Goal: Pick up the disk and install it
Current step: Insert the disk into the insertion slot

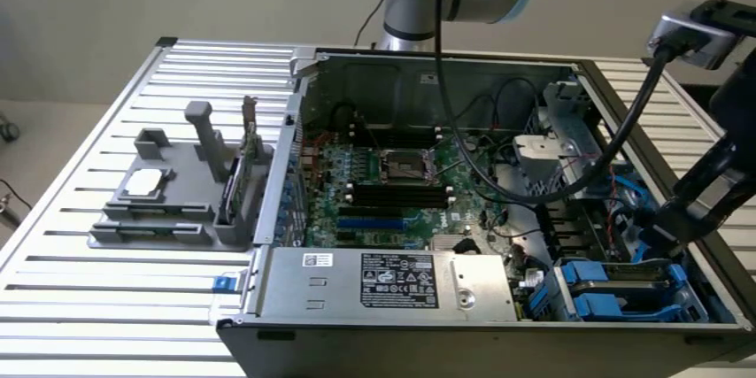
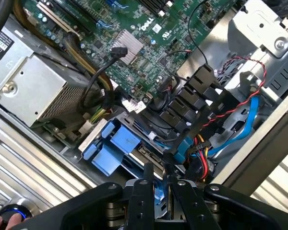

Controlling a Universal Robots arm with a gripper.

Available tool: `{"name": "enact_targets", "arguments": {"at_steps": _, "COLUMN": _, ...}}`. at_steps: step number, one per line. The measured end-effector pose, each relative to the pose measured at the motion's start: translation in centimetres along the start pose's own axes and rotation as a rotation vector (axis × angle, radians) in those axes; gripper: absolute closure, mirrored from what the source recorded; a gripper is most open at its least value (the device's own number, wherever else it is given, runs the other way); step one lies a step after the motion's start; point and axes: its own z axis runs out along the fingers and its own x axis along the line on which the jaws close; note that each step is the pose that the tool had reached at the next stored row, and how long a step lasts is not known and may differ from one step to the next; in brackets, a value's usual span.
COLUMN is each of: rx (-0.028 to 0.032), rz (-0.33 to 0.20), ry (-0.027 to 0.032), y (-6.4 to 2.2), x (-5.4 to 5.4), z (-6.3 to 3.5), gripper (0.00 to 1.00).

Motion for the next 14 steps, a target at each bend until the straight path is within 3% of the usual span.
{"name": "enact_targets", "arguments": {"at_steps": 14, "rx": 0.0031, "rz": 0.226, "ry": -0.0017, "y": -0.01, "x": 0.00, "z": 0.39, "gripper": 0.78}}
